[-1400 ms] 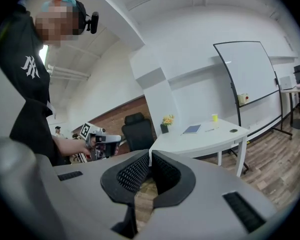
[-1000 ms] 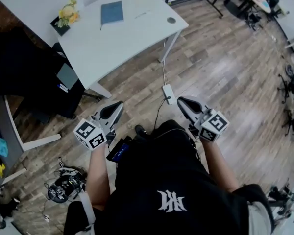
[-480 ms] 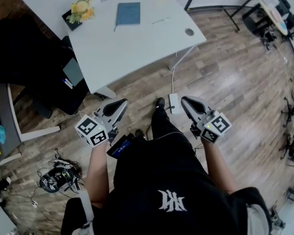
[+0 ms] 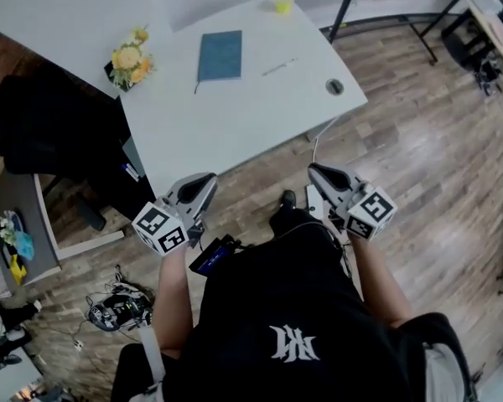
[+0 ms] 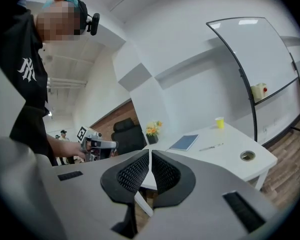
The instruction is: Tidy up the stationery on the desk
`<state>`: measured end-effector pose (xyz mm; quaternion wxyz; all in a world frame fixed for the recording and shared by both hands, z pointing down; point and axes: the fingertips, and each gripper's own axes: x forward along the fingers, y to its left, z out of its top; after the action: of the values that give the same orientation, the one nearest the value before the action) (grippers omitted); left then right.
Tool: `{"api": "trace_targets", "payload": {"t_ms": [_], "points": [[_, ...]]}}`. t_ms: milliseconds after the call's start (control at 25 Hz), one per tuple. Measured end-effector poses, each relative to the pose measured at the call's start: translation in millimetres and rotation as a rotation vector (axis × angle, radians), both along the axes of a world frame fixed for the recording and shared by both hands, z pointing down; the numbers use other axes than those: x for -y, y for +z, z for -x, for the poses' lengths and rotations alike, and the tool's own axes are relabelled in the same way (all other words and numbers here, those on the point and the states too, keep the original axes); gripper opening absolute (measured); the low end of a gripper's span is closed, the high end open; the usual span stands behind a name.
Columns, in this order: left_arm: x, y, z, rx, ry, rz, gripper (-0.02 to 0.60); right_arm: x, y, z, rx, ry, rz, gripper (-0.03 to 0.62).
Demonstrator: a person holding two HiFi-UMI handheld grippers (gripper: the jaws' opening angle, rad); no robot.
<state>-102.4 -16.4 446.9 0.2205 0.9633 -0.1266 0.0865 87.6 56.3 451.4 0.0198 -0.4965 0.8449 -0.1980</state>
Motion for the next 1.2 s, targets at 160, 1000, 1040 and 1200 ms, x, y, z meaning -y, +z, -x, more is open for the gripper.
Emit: {"api": "trace_targets", "payload": {"t_ms": [160,1000,1040,1200], "points": [[32,-15,-38,0.061,-0.011,0.008,0.003,43,-20,-32,-0.001,-0.065,-0.021,0.04],[172,-18,-97,0.192,-0.074,-0.081,0.003,206,-19,-67,0.015,-0.19,-0.043,0.04],[183,-15,-97,0.19,-0.075,-0.081,0.003,215,-17,-65,0.009,-0.188,-0.036,0.04],[228,-6,-99,0.196,-0.062,-0.11,0.003,255,-12,-62,-0.029,-0.197,0.001,0.041]]}}
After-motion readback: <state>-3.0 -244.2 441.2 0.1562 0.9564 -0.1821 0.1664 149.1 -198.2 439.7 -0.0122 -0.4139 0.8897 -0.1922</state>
